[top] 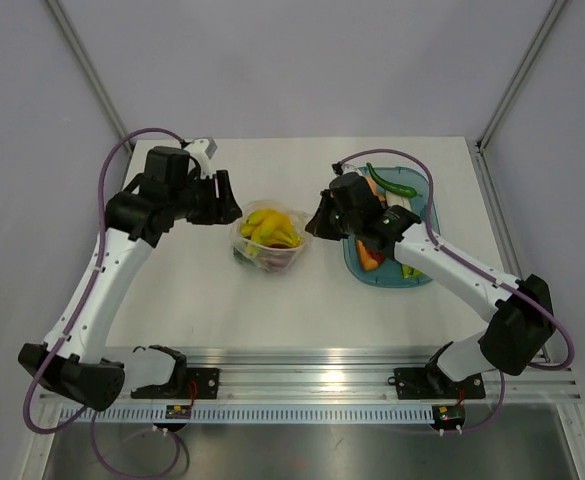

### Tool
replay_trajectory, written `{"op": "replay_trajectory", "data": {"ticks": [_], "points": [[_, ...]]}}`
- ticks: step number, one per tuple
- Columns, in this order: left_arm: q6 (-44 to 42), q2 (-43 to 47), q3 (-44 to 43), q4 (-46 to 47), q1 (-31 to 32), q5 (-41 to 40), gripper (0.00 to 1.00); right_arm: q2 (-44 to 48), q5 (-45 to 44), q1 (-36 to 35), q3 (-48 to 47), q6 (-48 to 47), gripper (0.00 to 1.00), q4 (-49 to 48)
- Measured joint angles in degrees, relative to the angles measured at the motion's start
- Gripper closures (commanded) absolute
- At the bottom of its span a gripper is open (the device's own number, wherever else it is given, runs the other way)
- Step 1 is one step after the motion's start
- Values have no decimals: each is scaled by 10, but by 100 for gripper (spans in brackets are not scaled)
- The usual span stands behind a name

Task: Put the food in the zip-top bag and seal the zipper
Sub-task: Adjust the zipper food storage bag at the center of the board.

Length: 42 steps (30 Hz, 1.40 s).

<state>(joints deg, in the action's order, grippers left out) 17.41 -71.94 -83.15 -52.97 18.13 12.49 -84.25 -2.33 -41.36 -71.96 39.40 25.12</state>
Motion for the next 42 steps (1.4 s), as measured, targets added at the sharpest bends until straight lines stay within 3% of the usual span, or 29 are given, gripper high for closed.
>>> {"op": "replay_trajectory", "data": {"ticks": [5, 10, 21, 30, 37, 40, 41, 42], "points": [[-35, 56, -5, 1, 117, -86, 45, 16, 9, 0, -13, 2, 100, 1], [-66, 63, 35, 54, 171, -88, 43, 17, 16, 0, -17, 7, 100, 4], [-198, 72, 166, 224, 214, -36, 41, 26, 31, 0, -21, 10, 100, 31], [-282, 53, 169, 257, 289, -31, 41, 26, 35, 0, -26, 10, 100, 37], [-294, 42, 200, 283, 295, -28, 43, 27, 42, 0, -27, 15, 100, 37], [-291, 36, 219, 295, 295, -31, 74, 27, 51, 0, -27, 18, 96, 37], [-289, 32, 222, 297, 295, -33, 94, 27, 52, 0, -27, 19, 91, 37], [-287, 28, 223, 298, 295, -34, 100, 29, 54, 0, -27, 21, 87, 37]]}}
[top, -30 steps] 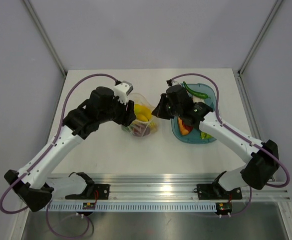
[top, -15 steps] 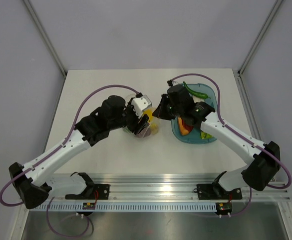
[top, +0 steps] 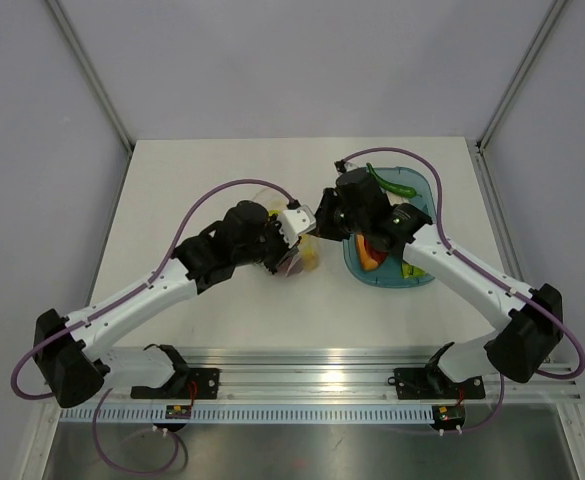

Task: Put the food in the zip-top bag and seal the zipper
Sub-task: Adjust the zipper food storage bag at the center of the board.

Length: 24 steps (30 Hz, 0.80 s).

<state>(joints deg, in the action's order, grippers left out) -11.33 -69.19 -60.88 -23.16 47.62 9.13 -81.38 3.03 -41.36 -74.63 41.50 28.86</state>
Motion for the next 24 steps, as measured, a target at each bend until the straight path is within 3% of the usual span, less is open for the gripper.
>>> {"op": "replay_trajectory", "data": {"ticks": [1, 3, 4, 7, 14, 21, 24], "points": [[-2, -3, 0, 2, 0, -1, 100, 2, 0, 0, 0, 1, 69, 1], [-4, -8, 0, 2, 0, -3, 100, 13, 1, 0, 0, 2, 50, 7], [-4, -8, 0, 2, 0, -3, 100, 21, 1, 0, 0, 1, 35, 11], [-4, -6, 3, 3, -4, 2, 100, 57, -13, 0, 0, -16, 25, 27], [6, 51, 43, 6, -37, 42, 100, 184, -56, 9, 41, -113, 27, 23], [9, 72, 45, 7, -45, 73, 100, 318, -26, 10, 287, -302, 32, -143], [11, 72, 48, 7, -47, 78, 100, 326, -3, 11, 340, -349, 35, -177]]}}
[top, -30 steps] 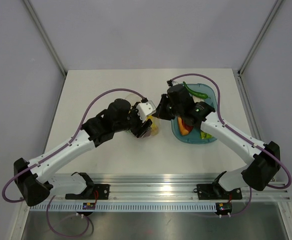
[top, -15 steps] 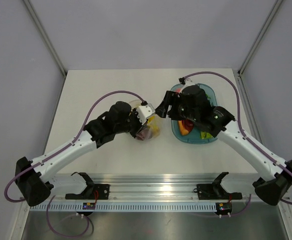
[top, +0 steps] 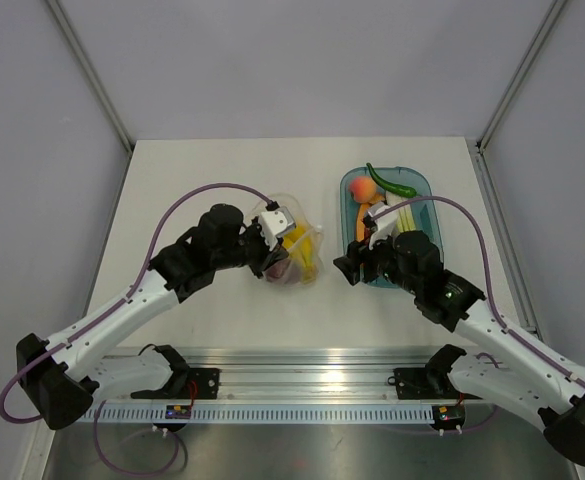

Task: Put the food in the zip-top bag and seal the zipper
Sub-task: Adjust the zipper food storage bag at the center of the board.

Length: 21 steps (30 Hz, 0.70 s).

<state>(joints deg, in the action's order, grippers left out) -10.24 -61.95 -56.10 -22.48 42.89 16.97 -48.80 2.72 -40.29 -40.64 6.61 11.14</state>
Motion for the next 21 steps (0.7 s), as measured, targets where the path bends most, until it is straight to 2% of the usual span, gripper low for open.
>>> {"op": "replay_trajectory", "data": {"ticks": [9, 14, 17, 21], "points": [[0, 0, 0, -1, -1, 10, 100, -95, 42, 0, 6, -81, 38, -141], [0, 0, 0, -1, -2, 14, 100, -136, 48, 0, 0, -106, 42, -182], [0, 0, 0, -1, -3, 17, 100, -156, 56, 0, -3, -115, 48, -198], [0, 0, 0, -1, -3, 21, 100, -169, 63, 0, -8, -118, 60, -215]]}}
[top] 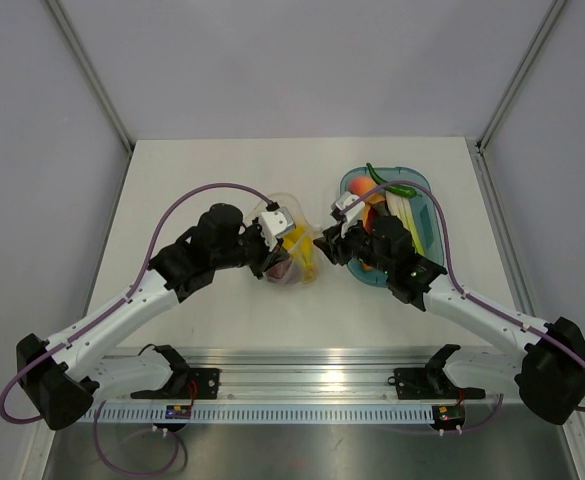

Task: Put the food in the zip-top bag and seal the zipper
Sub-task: Adjust the zipper food storage bag at the center of the board, then zip the zipper food storage bag at the center of the board.

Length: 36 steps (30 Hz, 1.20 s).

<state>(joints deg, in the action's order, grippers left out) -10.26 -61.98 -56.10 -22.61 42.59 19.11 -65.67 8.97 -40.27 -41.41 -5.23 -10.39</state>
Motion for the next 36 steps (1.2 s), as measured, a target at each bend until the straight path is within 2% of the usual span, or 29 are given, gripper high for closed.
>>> {"op": "replay_trajectory", "data": {"ticks": [6, 10, 11, 15, 17, 18, 21, 24, 30, 34, 36], "points": [[0, 0, 0, 0, 0, 2, 100, -2, 10, 0, -2, 0, 69, -28], [0, 0, 0, 0, -1, 3, 100, -2, 14, 0, -3, -1, 87, -35], [0, 0, 0, 0, -1, 3, 100, -2, 16, 0, -3, -2, 99, -35], [0, 0, 0, 0, -1, 3, 99, -4, 20, 0, -4, -1, 100, -35], [0, 0, 0, -1, -1, 2, 87, -4, 21, 0, -4, -1, 100, -36], [-3, 0, -2, -5, -1, -1, 69, -3, 21, 0, -4, -2, 100, -36], [-9, 0, -16, -20, -1, -21, 48, 1, 22, 1, -3, -8, 100, -35], [-21, 7, -32, -21, -1, -54, 38, 15, 29, 9, -2, -15, 100, -33], [-98, 26, -59, -2, -3, -66, 41, 42, 86, 50, -2, -29, 100, -16], [-160, -20, -126, -6, -4, -24, 43, 45, 117, 71, -2, -42, 100, 3], [-187, -52, -162, -13, -8, 15, 48, 46, 128, 75, -2, -47, 100, 8]]}}
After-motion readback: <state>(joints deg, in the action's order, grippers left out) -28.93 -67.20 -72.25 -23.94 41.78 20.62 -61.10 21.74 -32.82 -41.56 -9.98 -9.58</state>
